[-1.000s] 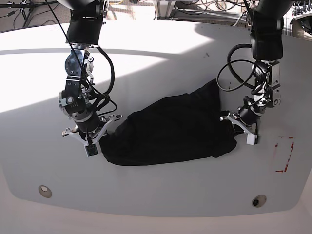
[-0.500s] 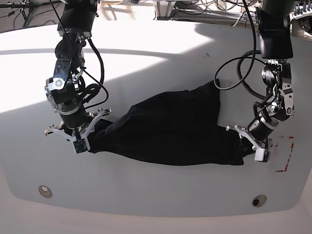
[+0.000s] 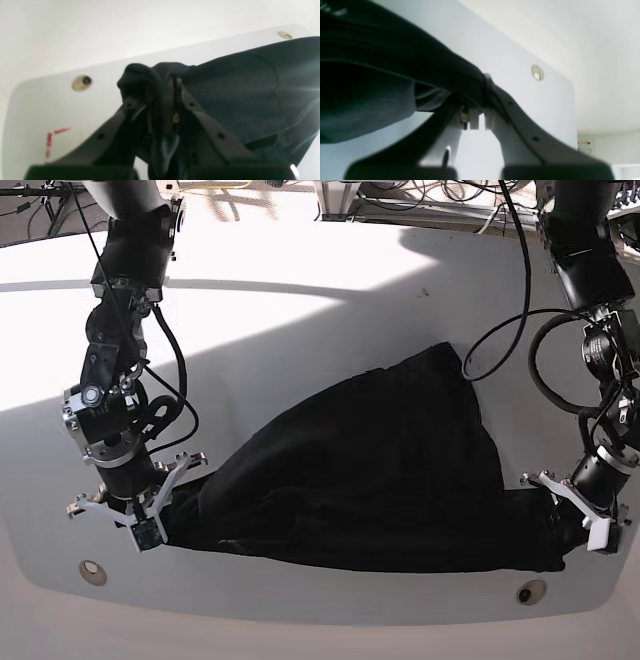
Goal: Fold the T-shirt properly
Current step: 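Pull the shirt edges apart with both grippers to stretch it, then lift the shirt with both grippers and swing it across the table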
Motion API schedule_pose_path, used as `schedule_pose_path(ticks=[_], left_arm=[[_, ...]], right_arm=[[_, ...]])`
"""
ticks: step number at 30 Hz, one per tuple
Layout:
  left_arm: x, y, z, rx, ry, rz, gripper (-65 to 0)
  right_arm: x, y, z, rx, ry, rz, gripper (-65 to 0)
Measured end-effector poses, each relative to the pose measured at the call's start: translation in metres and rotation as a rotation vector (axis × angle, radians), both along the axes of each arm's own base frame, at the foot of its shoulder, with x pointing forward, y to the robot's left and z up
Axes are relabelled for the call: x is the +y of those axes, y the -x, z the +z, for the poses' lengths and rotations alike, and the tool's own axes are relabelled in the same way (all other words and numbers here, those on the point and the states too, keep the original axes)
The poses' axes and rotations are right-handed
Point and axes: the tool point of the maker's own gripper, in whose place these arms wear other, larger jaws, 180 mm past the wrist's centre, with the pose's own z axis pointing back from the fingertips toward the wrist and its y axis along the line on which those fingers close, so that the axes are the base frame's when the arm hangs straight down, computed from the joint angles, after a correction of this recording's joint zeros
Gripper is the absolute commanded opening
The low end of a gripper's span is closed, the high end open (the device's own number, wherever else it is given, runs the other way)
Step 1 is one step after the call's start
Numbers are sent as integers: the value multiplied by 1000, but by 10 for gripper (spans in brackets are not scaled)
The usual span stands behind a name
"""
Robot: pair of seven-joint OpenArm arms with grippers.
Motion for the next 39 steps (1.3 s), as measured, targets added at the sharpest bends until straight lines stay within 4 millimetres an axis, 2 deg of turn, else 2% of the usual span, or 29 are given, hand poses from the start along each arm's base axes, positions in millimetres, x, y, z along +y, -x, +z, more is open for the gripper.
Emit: schedule_pose_path(ticks=[3,8,10,11,13,16,21,24,28,31,35,39], left_arm=[[0,-2,42,-84,-19,2,-650],[5,-6,99,-184,-51,19,-650],[8,-8,118,-212,-57,33,-650],[10,-10,121,-205,-69,43,-650],[14,-11,147,-249,-79,64,-650],[16,-12,179,-295,-91,76,-650],[21,-6,248,-430,-49,86,-650],[30,-2,273,-469,-46,94,-650],[42,-2,289,-478,-54,118,-650],[41,-3,290,-474,-54,117,-650],[35,-8,278,-446,-59,101,-650],[29,-16,244,-386,-53,75,-650]], right_arm=[[-1,-12,29,-68,5,0,-650],[0,-34,72,-119,45,-7,-650],[8,-44,89,-136,81,18,-650],[11,-48,97,-141,91,28,-650],[19,-55,117,-176,102,58,-650],[24,-63,141,-207,116,70,-650],[32,-73,190,-285,162,83,-650],[35,-78,221,-336,180,87,-650],[37,-81,253,-390,189,102,-650],[34,-81,261,-402,198,103,-650],[29,-83,249,-369,206,91,-650],[19,-85,217,-307,196,74,-650]])
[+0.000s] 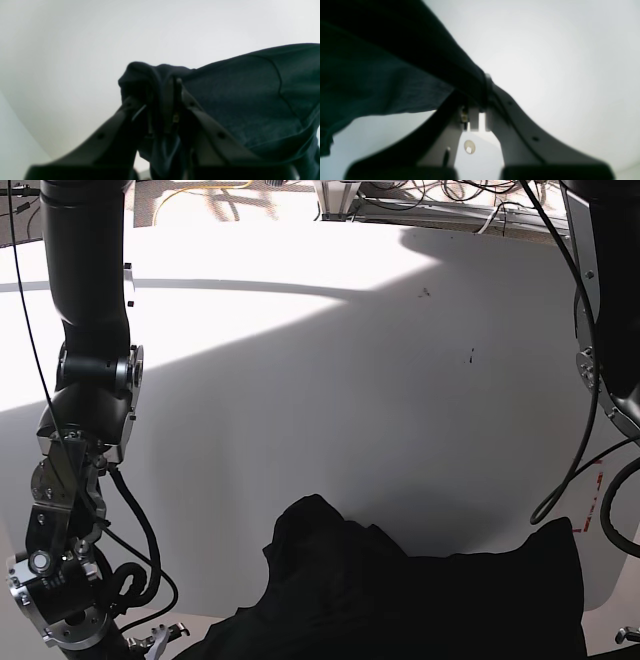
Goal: Fold the T-shirt properly
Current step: 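Lift the shirt with both grippers and swing it across the table, then lay the shirt flat by moving both grippers away from the body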
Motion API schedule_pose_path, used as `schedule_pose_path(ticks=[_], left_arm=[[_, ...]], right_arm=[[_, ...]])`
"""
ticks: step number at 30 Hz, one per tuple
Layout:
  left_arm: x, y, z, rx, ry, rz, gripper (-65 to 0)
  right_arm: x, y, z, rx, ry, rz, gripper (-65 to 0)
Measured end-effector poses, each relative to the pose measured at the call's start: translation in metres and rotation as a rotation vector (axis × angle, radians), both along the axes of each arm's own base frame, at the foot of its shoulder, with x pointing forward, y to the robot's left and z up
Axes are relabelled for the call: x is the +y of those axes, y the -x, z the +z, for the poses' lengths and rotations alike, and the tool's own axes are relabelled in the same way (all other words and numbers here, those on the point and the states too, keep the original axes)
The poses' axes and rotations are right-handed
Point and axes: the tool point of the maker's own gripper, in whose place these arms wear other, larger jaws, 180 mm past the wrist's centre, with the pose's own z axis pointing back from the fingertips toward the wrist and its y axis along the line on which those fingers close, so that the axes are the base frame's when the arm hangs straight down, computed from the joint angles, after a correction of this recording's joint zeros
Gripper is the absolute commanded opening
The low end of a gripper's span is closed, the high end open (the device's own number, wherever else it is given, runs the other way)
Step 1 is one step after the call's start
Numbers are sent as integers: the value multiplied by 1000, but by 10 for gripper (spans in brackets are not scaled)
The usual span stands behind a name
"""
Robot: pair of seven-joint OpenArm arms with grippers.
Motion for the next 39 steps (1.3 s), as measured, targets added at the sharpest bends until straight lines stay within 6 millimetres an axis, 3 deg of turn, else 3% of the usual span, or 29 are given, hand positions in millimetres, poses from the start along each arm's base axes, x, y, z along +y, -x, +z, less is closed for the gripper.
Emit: schedule_pose_path(ticks=[4,11,16,21,28,32,36,39], left_arm=[[-1,-5,-58,134,-30,29,-650],[-25,12,-148,284,-53,-10,-650],[-34,35,-210,393,-18,-32,-650],[-28,62,-278,571,-19,5,-650],[-39,105,-318,668,-60,-13,-650],[-43,131,-350,760,-54,-30,-650],[-32,161,-383,877,-48,4,-650],[-19,184,-392,921,1,27,-650]], right_arm=[[-2,6,-43,70,-20,1,-650],[-20,39,-121,180,-57,-46,-650],[-34,66,-183,303,-75,-95,-650],[-25,96,-238,418,-118,-88,-650],[-18,142,-305,589,-155,-104,-650],[-21,162,-329,656,-144,-124,-650],[-14,178,-347,704,-164,-117,-650],[-12,193,-361,749,-165,-113,-650]])
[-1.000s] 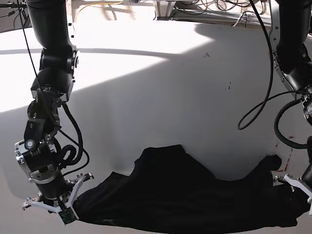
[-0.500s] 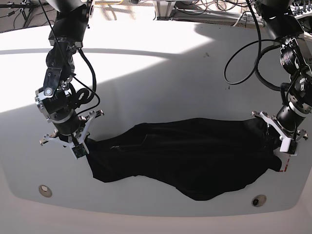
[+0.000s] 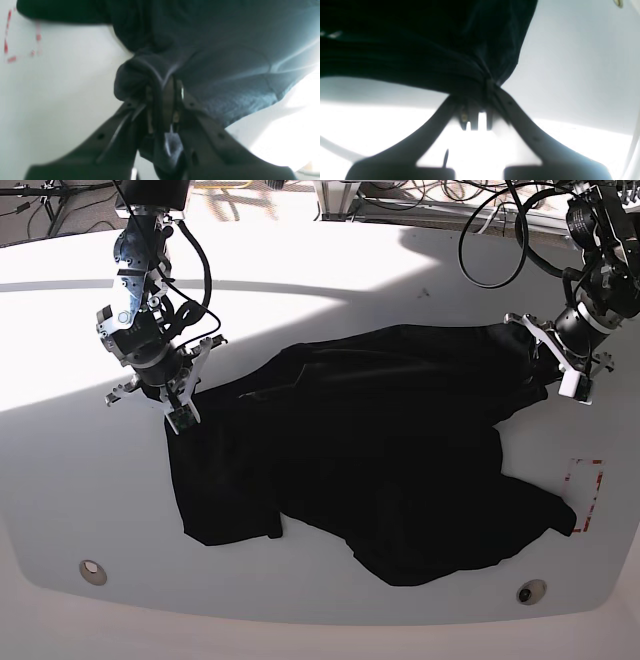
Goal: Fold the T-shirt properly
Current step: 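Lay the shirt flat by moving both grippers away from the body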
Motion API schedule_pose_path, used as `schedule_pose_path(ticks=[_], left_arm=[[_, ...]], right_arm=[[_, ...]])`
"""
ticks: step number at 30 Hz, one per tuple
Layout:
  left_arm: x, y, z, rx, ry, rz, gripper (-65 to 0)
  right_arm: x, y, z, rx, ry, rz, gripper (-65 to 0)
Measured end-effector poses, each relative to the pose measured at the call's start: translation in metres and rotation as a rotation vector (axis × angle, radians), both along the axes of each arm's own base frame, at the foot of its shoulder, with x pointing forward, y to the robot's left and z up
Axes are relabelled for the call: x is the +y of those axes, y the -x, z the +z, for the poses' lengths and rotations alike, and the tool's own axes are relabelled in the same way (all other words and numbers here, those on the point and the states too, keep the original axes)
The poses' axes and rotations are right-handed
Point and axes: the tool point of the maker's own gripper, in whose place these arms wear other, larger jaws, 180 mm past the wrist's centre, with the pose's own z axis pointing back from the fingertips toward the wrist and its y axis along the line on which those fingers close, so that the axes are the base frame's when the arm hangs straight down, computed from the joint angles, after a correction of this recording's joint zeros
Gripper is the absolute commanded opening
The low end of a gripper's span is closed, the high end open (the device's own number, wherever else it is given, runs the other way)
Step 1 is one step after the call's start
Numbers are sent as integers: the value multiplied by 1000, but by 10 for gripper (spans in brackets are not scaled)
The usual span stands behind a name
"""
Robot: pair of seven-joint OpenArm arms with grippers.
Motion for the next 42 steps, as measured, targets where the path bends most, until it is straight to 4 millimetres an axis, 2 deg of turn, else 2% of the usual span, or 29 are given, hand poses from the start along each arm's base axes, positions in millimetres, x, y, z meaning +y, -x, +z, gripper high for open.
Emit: schedule_pose_path(ticks=[3,11,21,27,30,31,32,34,36,38,40,42], left_arm=[[10,18,-8,40,19,30,-650],[9,48,-23,113,65,38,-650],[4,88,-48,237,77,29,-650],[-6,100,-57,280,89,5,-649],[-13,102,-60,293,97,-12,-572],[-14,103,-61,297,98,-16,-503],[-16,104,-62,301,98,-22,-478],[-17,104,-62,304,98,-25,-356],[-15,106,-64,310,88,-22,-332],[-14,108,-65,316,85,-15,-346],[-14,110,-66,323,87,-15,-371],[-14,112,-66,328,87,-15,-400]], right_arm=[[1,12,-11,35,-3,2,-650],[1,33,-28,94,-7,3,-650],[-7,60,-45,164,-12,-23,-647],[-16,70,-50,185,-13,-53,-647],[-19,74,-52,194,-5,-59,-644],[-19,74,-52,195,-5,-59,-644],[-19,75,-52,198,-3,-59,-644],[-20,75,-53,199,0,-61,-642],[-21,77,-54,205,9,-63,-642],[-22,82,-56,216,11,-62,-636],[-23,86,-59,227,13,-60,-602],[-24,93,-62,248,19,-62,-531]])
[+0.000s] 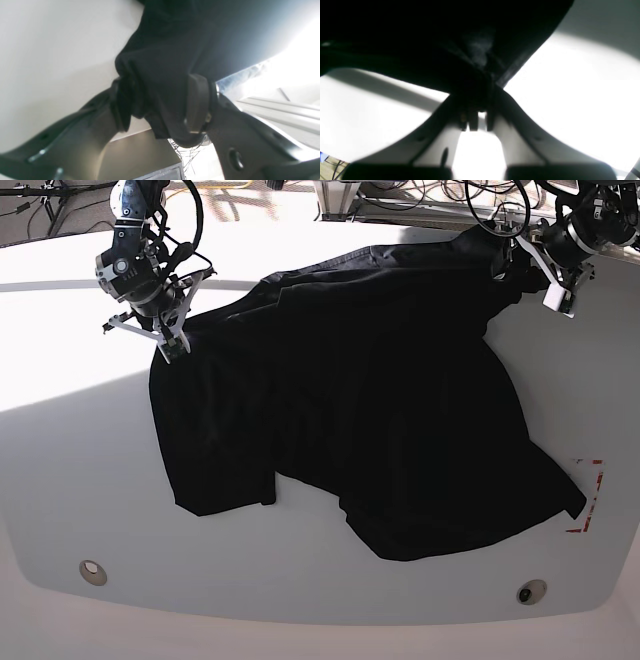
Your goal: Fold the T-shirt properly
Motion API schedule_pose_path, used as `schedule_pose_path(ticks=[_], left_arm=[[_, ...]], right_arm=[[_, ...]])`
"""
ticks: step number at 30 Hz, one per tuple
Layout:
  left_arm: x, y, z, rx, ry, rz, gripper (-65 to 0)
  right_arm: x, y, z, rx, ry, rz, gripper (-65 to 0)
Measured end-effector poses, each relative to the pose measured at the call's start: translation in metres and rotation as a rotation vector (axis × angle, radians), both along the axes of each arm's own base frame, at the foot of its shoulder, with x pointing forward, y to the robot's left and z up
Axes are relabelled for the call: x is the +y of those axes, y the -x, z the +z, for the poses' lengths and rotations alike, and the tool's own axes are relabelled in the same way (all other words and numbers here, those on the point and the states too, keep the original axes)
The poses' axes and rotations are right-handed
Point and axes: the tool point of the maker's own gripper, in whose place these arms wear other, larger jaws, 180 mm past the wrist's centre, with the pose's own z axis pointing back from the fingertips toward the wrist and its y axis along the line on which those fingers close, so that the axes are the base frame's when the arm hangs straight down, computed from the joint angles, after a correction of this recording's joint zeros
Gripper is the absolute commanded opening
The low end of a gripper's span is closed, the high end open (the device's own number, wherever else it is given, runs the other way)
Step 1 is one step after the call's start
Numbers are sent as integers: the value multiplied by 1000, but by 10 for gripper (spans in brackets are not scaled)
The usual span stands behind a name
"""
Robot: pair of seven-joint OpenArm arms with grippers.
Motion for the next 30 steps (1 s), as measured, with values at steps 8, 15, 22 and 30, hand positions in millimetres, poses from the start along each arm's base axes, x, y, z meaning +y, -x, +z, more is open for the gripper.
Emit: schedule_pose_path(ticks=[8,15,22,30], left_arm=[[0,0,0,0,-2,-2,-424],[5,-1,2,1,-19,-23,-189],[15,2,4,6,-47,-19,-162],[19,-22,24,-104,-97,-138,-164]], right_arm=[[1,11,-7,24,-5,-7,-262],[5,20,-12,36,-49,-81,-246],[-11,21,-10,19,-56,-171,-243],[-26,22,-1,-59,-192,-350,-246]])
